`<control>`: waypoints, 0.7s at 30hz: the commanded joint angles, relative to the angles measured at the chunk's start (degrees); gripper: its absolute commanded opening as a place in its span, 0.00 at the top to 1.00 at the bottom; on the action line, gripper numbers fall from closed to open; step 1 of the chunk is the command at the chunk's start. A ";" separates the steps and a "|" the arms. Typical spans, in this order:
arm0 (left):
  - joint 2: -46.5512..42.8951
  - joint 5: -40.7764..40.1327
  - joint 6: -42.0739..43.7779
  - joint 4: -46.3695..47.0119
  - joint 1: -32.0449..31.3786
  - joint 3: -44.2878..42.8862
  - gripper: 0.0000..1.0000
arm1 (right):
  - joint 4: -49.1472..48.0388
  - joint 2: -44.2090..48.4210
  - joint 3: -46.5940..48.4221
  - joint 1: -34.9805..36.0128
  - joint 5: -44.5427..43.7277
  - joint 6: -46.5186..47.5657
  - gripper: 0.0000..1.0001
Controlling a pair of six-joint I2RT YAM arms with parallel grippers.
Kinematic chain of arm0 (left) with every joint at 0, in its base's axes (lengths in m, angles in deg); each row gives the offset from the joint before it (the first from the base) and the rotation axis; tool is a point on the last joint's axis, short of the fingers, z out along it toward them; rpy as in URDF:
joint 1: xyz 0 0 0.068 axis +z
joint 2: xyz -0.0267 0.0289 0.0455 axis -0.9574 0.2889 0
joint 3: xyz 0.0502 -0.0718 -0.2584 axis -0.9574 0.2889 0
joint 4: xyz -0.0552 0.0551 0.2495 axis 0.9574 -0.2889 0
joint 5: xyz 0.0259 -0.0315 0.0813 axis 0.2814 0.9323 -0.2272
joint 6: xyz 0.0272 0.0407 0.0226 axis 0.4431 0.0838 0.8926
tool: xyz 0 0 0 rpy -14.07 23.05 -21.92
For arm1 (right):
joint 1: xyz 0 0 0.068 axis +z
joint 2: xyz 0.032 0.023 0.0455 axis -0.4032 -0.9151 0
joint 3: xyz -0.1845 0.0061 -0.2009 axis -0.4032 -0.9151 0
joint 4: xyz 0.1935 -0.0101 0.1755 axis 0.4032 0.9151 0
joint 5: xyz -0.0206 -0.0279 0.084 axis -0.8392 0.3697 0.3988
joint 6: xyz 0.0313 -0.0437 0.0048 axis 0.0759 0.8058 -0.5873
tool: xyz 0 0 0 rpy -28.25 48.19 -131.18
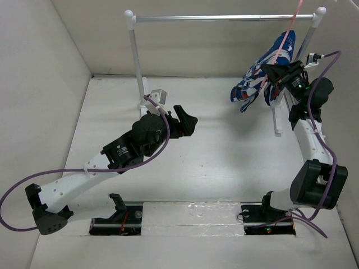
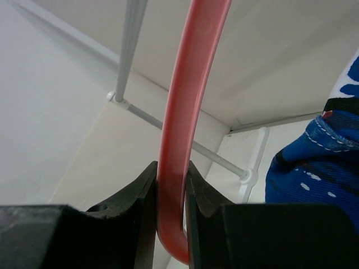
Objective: Place the trousers on the hanger
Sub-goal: Place the hanger at the clothesline.
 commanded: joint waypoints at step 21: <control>0.90 -2.10 -1.17 -1.23 0.17 -0.49 0.18 | -4.90 4.43 -6.11 -7.55 3.01 11.43 0.67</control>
